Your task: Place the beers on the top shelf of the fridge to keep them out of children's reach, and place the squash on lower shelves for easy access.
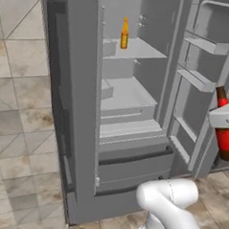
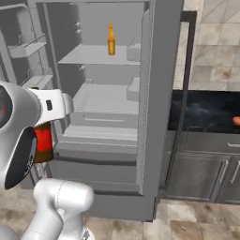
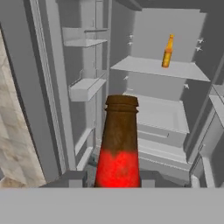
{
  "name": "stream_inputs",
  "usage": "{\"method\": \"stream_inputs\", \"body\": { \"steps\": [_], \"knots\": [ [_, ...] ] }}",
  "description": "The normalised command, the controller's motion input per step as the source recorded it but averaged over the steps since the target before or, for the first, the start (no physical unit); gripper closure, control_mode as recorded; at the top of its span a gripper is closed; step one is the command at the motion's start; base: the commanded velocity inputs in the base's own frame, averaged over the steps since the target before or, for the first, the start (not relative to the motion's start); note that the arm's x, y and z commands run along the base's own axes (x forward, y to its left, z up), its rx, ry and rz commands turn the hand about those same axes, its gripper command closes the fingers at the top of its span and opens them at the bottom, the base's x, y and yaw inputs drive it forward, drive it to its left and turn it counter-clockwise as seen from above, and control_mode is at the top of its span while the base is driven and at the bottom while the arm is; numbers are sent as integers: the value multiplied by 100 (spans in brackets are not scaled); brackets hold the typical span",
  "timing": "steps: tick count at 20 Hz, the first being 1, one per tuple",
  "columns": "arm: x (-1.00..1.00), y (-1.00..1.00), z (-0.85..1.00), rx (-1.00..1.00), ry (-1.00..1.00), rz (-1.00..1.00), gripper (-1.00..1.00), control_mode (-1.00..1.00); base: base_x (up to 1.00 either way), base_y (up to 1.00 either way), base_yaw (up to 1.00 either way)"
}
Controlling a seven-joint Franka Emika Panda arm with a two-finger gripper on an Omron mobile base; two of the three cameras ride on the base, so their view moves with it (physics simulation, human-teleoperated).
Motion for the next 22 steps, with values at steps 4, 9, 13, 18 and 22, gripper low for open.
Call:
{"method": "stream_inputs", "body": {
  "steps": [4,9,13,18,22],
  "knots": [
    [0,0,0,0,0,0,100,100,54,12,0],
    [0,0,0,0,0,0,100,100,63,6,0],
    [0,0,0,0,0,0,100,100,69,9,0],
    [0,0,0,0,0,0,100,100,70,8,0],
    [0,0,0,0,0,0,100,100,65,11,0]
  ]
}}
